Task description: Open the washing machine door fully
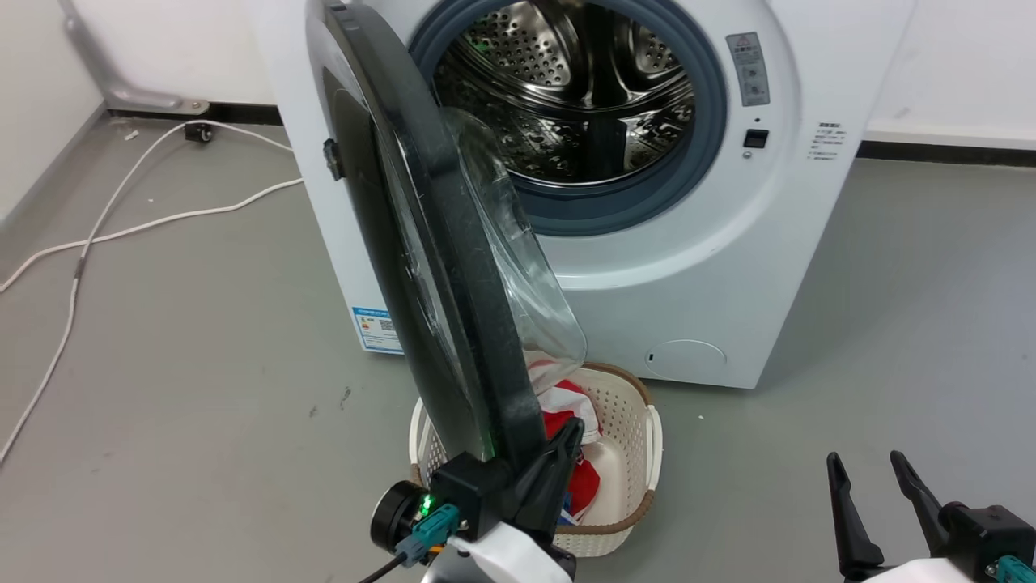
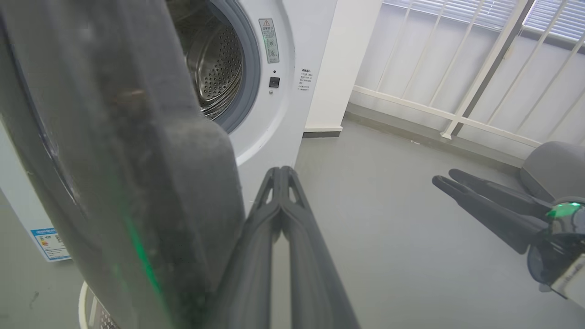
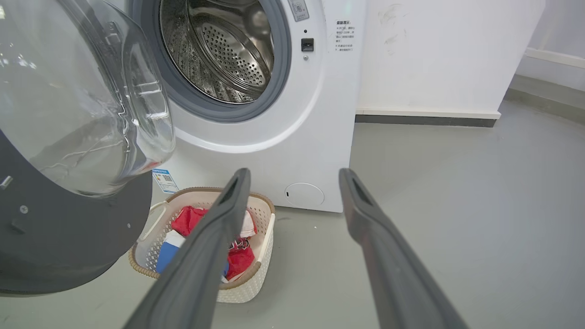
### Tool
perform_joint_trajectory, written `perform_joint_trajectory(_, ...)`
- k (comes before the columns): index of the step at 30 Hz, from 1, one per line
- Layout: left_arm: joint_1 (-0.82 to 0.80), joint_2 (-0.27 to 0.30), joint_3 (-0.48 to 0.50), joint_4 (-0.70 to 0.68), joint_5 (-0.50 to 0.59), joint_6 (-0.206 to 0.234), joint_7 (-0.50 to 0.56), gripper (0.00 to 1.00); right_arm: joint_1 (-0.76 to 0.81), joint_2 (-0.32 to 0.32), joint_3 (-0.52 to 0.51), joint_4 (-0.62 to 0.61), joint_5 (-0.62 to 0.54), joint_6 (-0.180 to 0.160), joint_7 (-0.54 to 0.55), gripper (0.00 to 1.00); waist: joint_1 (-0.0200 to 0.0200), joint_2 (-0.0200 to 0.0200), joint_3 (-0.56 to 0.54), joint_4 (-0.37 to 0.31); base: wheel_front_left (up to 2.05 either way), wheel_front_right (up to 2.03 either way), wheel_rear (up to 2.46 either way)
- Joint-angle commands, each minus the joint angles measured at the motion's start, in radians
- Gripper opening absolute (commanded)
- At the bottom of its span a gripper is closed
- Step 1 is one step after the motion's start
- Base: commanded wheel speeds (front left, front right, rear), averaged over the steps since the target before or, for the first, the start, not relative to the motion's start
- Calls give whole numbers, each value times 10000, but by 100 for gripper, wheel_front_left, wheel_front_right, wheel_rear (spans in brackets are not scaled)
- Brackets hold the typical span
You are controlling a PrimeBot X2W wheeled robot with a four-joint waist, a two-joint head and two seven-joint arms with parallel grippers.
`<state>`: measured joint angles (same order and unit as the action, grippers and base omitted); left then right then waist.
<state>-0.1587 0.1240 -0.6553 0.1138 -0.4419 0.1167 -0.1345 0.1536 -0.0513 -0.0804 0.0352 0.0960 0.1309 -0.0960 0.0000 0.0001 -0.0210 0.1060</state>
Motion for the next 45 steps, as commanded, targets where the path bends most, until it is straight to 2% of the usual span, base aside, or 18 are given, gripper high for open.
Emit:
perform_joint_trajectory(1, 99, 278, 246, -98, 49, 163, 39, 0, 36, 20, -10, 15, 58, -3, 13, 100, 0, -1, 4, 146, 0, 0, 0)
perform_joint_trajectory(15, 1182, 1302, 877, -2198, 196, 1288, 496, 0, -21, 20, -134, -54, 18, -3, 8, 100, 0, -1, 47, 1563, 0, 0, 0)
perform_joint_trajectory(26, 1593, 1785, 2279, -2103, -534, 1867, 233, 0, -161, 20, -179, -99, 34, -3, 45, 100, 0, -1, 125, 2368, 0, 0, 0)
perform_joint_trajectory(30, 1394, 2049, 2860, -1723, -815, 1772, -25, 0, -183, 19, -172, -129, 17, -3, 92, 100, 0, -1, 175, 2438, 0, 0, 0)
perform_joint_trajectory(37, 858, 2540, 3695, -675, -1244, 1352, -477, 0, -315, 19, -121, -275, -100, -3, 229, 100, 0, -1, 410, 2317, 0, 0, 0)
perform_joint_trajectory(41, 435, 2676, 4122, 11, -1466, 1101, -793, 0, -366, 19, -150, -389, -203, -3, 344, 100, 0, -1, 639, 2200, 0, 0, 0)
perform_joint_trajectory(45, 33, 2688, 4524, 822, -1580, 1077, -1027, 0, -569, 19, -79, -494, -289, -3, 408, 100, 0, -1, 900, 2048, 0, 0, 0)
